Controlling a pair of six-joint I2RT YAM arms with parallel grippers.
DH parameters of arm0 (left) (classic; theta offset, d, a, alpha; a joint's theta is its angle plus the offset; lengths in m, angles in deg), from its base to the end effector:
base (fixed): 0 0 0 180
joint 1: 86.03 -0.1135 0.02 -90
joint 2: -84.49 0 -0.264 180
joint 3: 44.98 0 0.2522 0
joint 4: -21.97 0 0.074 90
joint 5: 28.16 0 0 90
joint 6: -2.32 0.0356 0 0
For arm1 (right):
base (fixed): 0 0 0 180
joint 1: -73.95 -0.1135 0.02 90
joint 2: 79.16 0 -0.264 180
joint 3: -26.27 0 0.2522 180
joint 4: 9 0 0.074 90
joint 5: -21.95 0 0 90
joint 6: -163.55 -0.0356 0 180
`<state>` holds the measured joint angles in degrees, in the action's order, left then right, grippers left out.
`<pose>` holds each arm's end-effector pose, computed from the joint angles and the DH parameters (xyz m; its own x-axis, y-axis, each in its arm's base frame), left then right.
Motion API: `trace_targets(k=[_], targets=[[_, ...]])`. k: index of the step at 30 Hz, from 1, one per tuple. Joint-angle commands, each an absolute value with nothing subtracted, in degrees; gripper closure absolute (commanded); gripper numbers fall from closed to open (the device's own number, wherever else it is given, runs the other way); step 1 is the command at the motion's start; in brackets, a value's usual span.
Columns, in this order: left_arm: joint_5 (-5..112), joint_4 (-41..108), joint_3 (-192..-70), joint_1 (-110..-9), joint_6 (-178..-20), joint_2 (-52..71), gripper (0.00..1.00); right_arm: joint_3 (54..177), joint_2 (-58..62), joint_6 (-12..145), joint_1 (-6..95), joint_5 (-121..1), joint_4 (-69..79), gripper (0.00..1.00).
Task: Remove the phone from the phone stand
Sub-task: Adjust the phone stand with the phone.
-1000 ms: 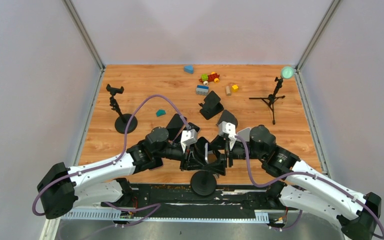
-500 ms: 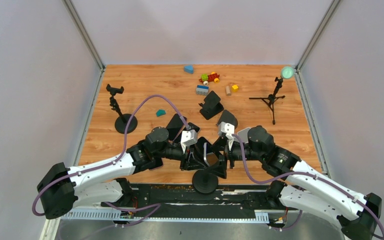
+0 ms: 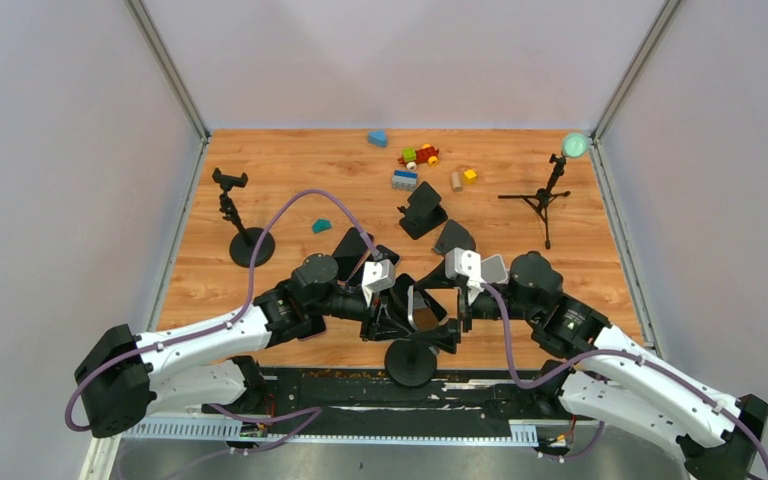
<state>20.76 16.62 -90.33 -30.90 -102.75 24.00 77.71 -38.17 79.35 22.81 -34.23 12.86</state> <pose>0.1139 -0.2044 0.2602 -0.3509 0.1608 -0.9225 0.9294 -0.0606 -0.3641 0.0914 0.1450 0.3119 -0.0235 -0.1630 -0.9863 -0.9967 0.0804 0.0105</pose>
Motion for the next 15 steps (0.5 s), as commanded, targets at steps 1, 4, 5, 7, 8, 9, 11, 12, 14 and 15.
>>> trace_targets(k=[1,4,5,7,8,9,11,12,14,15], targets=[[20.86,14.27,-93.1,-31.05,-101.65,23.85,1.0,80.32,-36.19,82.79,22.76,-30.21,9.6,0.0],[20.86,14.33,-93.06,-31.06,-101.61,23.84,1.0,80.55,-34.65,82.78,22.71,-29.92,9.76,0.0],[20.83,14.43,-93.08,-31.03,-101.59,23.84,1.0,80.55,-34.3,82.85,22.78,-29.78,9.84,0.0],[20.87,14.54,-92.98,-31.03,-101.43,23.93,1.0,80.55,-33.85,82.78,22.78,-29.6,9.86,0.02],[20.84,14.63,-92.96,-31.02,-101.31,24.04,1.0,80.55,-33.82,82.7,22.72,-29.67,9.86,0.03],[20.86,14.77,-92.98,-31.01,-101.31,24.03,1.0,80.55,-33.93,82.63,22.71,-29.72,9.86,0.04],[20.82,14.87,-92.91,-31.01,-101.23,24.02,1.0,80.51,-34.18,82.6,22.73,-29.44,9.86,0.08],[20.91,14.87,-92.88,-31.01,-101.22,23.97,1.0,80.47,-34.3,82.6,22.73,-29.27,9.88,0.11],[20.9,14.9,-92.89,-31.02,-101.21,23.98,1.0,80.47,-34.27,82.32,22.76,-29.04,9.86,0.23],[21.0,14.9,-92.92,-31.06,-101.21,23.95,1.0,80.47,-34.13,82.2,22.79,-29.05,9.86,0.31]])
